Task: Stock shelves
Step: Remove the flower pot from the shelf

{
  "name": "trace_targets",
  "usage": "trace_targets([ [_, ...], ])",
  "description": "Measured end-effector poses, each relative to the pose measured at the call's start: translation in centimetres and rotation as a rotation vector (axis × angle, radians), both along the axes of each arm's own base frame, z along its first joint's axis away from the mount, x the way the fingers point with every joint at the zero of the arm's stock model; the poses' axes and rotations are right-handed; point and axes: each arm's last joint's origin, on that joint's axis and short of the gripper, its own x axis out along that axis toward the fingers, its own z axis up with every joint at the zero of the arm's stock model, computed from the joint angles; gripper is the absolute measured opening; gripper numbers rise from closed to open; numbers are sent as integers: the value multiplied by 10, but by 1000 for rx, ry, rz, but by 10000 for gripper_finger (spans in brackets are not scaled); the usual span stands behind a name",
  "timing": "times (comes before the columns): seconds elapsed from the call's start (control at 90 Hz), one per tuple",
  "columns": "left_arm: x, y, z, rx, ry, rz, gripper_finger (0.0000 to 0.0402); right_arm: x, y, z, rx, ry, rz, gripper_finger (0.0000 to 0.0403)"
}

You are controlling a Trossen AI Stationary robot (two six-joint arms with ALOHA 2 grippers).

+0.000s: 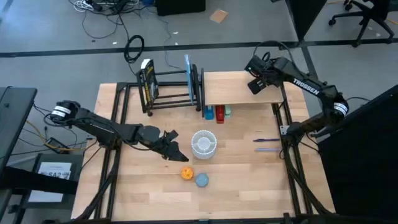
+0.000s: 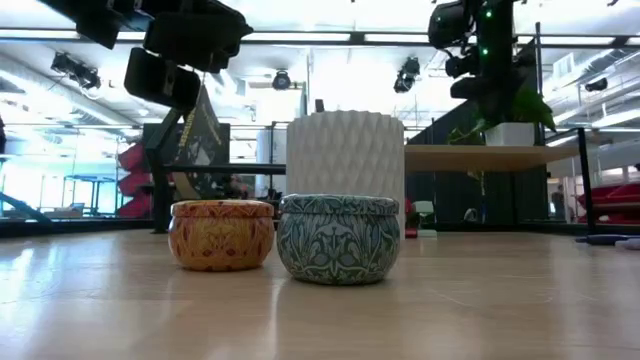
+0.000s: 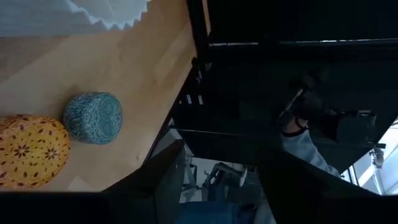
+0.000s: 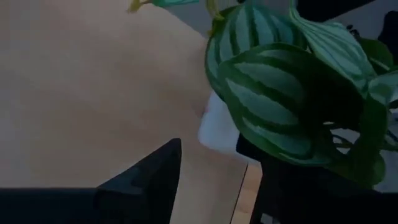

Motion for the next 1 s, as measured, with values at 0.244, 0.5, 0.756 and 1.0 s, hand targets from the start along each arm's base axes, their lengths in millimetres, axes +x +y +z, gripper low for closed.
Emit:
trace_targets([
  [0.244, 0, 0, 0, 0, 0, 0, 174, -8, -8, -1, 35, -31, -35, 185],
  [0.5, 0, 0, 0, 0, 0, 0, 174, -9, -13, -3, 64, -65, -44, 173],
  [0.756, 0, 0, 1, -1, -6, -1, 174, -8, -13, -20, 103, -54, -39, 164],
  [1.0, 0, 0, 1, -1, -7, -2, 174, -7, -12, -21, 113, -57, -33, 154],
])
